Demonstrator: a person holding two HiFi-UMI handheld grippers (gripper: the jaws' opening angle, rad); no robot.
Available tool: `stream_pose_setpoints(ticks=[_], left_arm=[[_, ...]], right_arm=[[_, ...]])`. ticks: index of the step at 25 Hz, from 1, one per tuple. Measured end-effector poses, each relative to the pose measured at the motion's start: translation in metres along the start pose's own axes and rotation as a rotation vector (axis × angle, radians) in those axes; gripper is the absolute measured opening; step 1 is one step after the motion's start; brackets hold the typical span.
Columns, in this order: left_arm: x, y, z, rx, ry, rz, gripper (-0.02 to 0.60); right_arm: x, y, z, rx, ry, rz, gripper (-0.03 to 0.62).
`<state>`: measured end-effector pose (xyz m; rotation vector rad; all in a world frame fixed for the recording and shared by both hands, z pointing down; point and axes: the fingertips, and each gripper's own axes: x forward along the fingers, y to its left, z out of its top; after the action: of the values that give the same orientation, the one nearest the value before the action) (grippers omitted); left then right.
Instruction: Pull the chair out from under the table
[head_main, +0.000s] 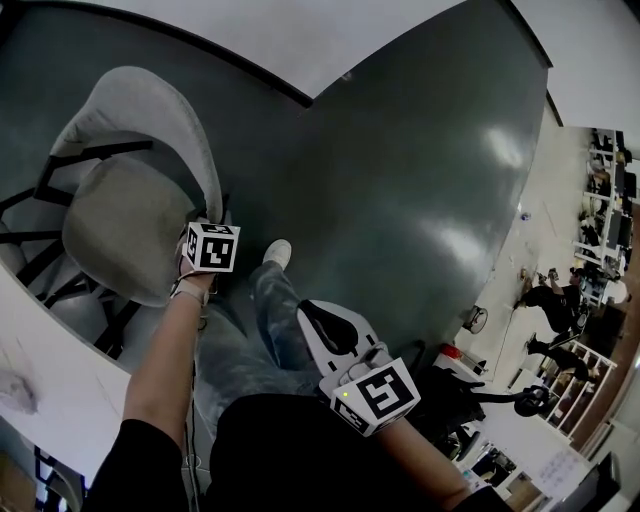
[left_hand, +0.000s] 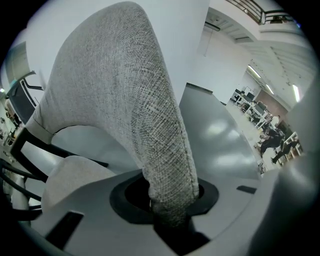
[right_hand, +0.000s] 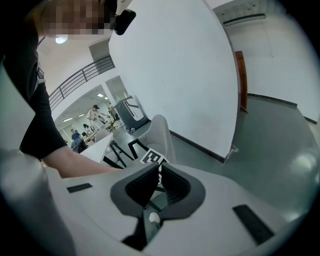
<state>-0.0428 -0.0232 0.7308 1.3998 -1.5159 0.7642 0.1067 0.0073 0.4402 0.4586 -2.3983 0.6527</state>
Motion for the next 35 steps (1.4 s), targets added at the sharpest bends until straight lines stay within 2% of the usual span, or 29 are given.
stream_pose_setpoints(ticks=[13,25,35], left_arm=[[0.019,-0.071,0.035,0.098,0.019,-0.052,0.117],[0.042,-0.146,0.049,0.258,0.054,-0.112,0.117],[0.057,-0.213,0.059,0.358,0.079,-0.182,0.117]], right_arm=[[-0.029,-0.034,-0.008,0.066,-0.031,-0.056,0.015],[-0.046,-0.067,-0.021,0.158,-0.059,-0.126,0.015],[-0.060,-0.086,-0.024,0.217,-0.085,-0.185,0.015]])
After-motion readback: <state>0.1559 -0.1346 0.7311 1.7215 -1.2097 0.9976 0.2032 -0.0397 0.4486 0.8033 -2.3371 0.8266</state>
